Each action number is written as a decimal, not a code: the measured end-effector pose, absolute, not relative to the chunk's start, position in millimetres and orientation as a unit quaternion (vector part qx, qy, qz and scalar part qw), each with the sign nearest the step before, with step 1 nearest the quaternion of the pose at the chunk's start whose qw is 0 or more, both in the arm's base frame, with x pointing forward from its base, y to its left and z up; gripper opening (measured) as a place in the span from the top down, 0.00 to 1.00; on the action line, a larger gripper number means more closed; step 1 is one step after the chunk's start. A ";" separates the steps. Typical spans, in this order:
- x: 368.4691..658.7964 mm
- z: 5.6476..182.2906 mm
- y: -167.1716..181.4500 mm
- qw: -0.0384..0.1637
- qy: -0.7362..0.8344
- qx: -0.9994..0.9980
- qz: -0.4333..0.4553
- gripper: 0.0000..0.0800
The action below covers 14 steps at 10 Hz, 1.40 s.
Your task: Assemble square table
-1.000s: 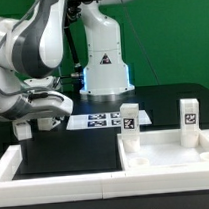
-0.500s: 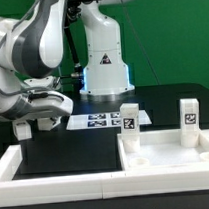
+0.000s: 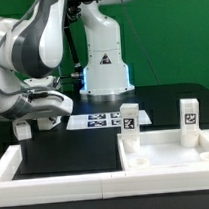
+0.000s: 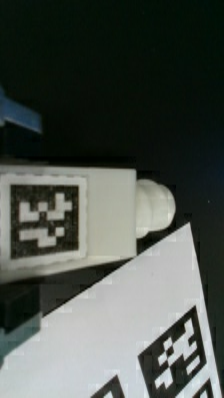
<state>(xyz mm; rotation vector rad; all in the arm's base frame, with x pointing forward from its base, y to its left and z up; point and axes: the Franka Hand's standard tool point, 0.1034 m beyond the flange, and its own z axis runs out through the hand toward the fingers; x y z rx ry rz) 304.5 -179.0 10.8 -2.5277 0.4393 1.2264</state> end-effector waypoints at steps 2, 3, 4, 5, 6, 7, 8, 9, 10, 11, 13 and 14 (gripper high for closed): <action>313.5 24.1 -180.1 0.155 0.117 -0.889 0.415 0.64; 319.9 40.8 -178.7 0.167 0.112 -0.888 0.414 0.64; 326.9 59.3 -177.7 0.179 0.108 -0.884 0.417 0.64; 336.8 76.3 -176.6 0.186 0.104 -0.885 0.414 0.64; 341.6 82.3 -174.7 0.185 0.101 -0.890 0.405 0.64; 340.1 80.5 -174.3 0.185 0.101 -0.889 0.405 0.64; 343.3 77.8 -175.7 0.181 0.102 -0.896 0.393 0.64; 347.8 76.9 -176.5 0.177 0.104 -0.908 0.366 0.64; 351.3 78.5 -175.6 0.173 0.107 -0.920 0.335 0.64; 363.9 95.7 -169.7 0.173 0.099 -0.927 0.316 0.64; 394.8 130.2 -161.2 0.165 0.080 -0.950 0.253 0.64; 393.3 123.5 -164.2 0.157 0.082 -0.958 0.227 0.64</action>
Offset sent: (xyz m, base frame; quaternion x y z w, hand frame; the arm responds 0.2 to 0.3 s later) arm 0.0231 -0.0066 0.0751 0.0092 -0.0467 -0.0406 0.9980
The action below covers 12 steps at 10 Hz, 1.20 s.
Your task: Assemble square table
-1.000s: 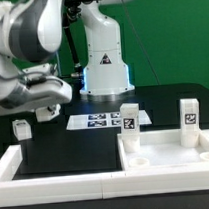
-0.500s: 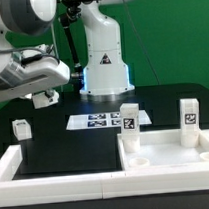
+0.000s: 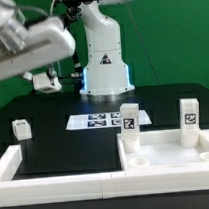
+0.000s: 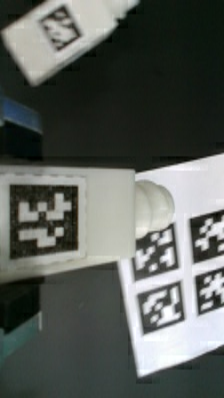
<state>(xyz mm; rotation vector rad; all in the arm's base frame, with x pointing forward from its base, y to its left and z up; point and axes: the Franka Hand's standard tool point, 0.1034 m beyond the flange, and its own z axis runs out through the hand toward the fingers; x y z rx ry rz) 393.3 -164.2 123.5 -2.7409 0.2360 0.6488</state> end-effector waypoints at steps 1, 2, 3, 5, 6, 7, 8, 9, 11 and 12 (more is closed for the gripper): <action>395.1 120.9 -165.5 0.151 0.089 -0.965 0.194 0.64; 396.8 122.4 -166.0 0.146 0.094 -0.971 0.163 0.64; 398.6 123.3 -164.3 0.137 0.092 -0.976 0.144 0.64; 446.8 144.4 -128.3 0.103 0.061 -0.990 0.076 0.64; 473.8 160.0 -112.8 0.082 0.036 -0.996 0.021 0.64; 481.1 167.0 -102.8 0.078 0.021 -0.997 0.004 0.64; 486.8 165.6 -109.2 0.068 0.022 -0.997 -0.035 0.64; 485.2 164.3 -113.2 0.059 0.027 -0.995 -0.072 0.64; 489.2 166.5 -115.9 0.038 0.027 -0.990 -0.132 0.64; 505.1 176.9 -108.3 0.017 0.015 -0.986 -0.167 0.64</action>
Offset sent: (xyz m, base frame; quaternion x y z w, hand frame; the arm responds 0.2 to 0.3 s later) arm 0.0495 0.0530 0.0260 -0.1088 0.2112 -0.0577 0.9697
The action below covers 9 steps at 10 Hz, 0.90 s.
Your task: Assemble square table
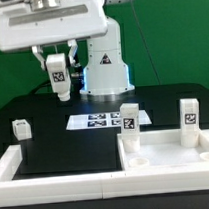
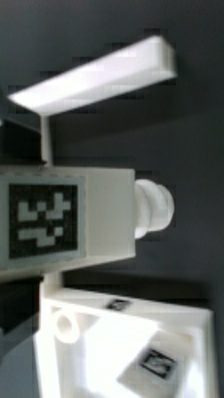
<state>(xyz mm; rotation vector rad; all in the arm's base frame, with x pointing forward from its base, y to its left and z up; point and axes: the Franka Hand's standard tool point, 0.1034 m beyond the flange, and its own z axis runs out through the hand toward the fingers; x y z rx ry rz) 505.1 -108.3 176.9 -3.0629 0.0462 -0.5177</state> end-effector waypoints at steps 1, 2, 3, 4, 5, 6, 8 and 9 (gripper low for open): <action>526.3 193.7 -92.1 -0.007 0.006 -0.976 -0.218 0.64; 544.5 201.3 -68.2 -0.017 0.011 -0.967 -0.254 0.64; 560.8 200.0 -47.6 -0.030 0.006 -0.958 -0.284 0.64; 562.8 190.2 -43.8 -0.031 0.002 -0.960 -0.277 0.64; 561.3 192.7 -50.1 -0.031 0.008 -0.960 -0.277 0.64; 561.0 192.3 -50.5 -0.032 0.009 -0.960 -0.277 0.64; 560.2 188.9 -49.8 -0.032 0.008 -0.961 -0.275 0.64; 562.6 179.6 -37.5 -0.052 -0.002 -0.953 -0.298 0.64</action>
Offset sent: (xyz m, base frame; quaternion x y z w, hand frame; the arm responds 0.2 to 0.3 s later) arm 0.0470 0.0604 0.0212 -0.0590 0.0638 0.0254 0.9959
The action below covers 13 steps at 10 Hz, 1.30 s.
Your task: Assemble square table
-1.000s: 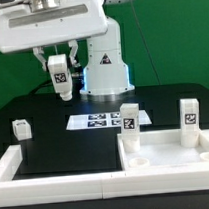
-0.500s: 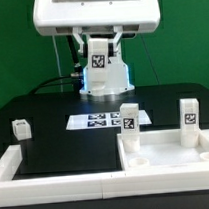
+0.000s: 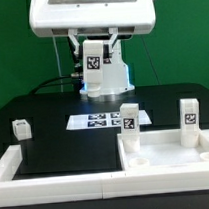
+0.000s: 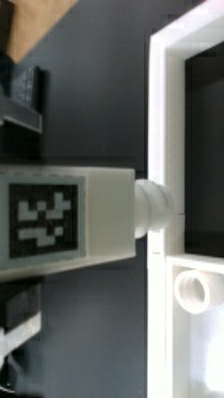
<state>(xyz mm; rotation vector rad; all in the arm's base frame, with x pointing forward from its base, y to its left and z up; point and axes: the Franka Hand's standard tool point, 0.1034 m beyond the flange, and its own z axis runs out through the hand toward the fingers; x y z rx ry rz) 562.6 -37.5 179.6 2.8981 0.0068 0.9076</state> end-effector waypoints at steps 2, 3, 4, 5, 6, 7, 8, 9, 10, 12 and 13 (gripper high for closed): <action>580.1 169.0 10.3 0.022 -0.013 0.956 0.294 0.64; 595.8 166.5 36.2 0.006 -0.027 0.954 0.300 0.64; 601.7 162.0 57.4 -0.005 -0.028 0.955 0.295 0.64; 601.5 162.5 54.9 -0.001 -0.023 0.955 0.296 0.64; 601.4 161.9 52.3 0.000 -0.025 0.955 0.296 0.64; 601.3 161.6 53.2 0.000 -0.024 0.955 0.296 0.64; 601.2 161.3 53.0 0.000 -0.024 0.955 0.295 0.64; 600.8 160.1 53.5 0.000 -0.024 0.955 0.295 0.64; 598.8 153.6 59.6 -0.001 -0.026 0.956 0.293 0.64; 597.8 137.9 77.7 -0.004 -0.020 0.959 0.284 0.64; 595.7 129.3 81.1 -0.003 -0.018 0.960 0.278 0.64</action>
Offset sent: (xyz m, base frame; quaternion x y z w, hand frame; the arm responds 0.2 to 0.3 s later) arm 0.0352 0.0593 -0.0059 -0.0374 -0.0173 0.0622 0.9972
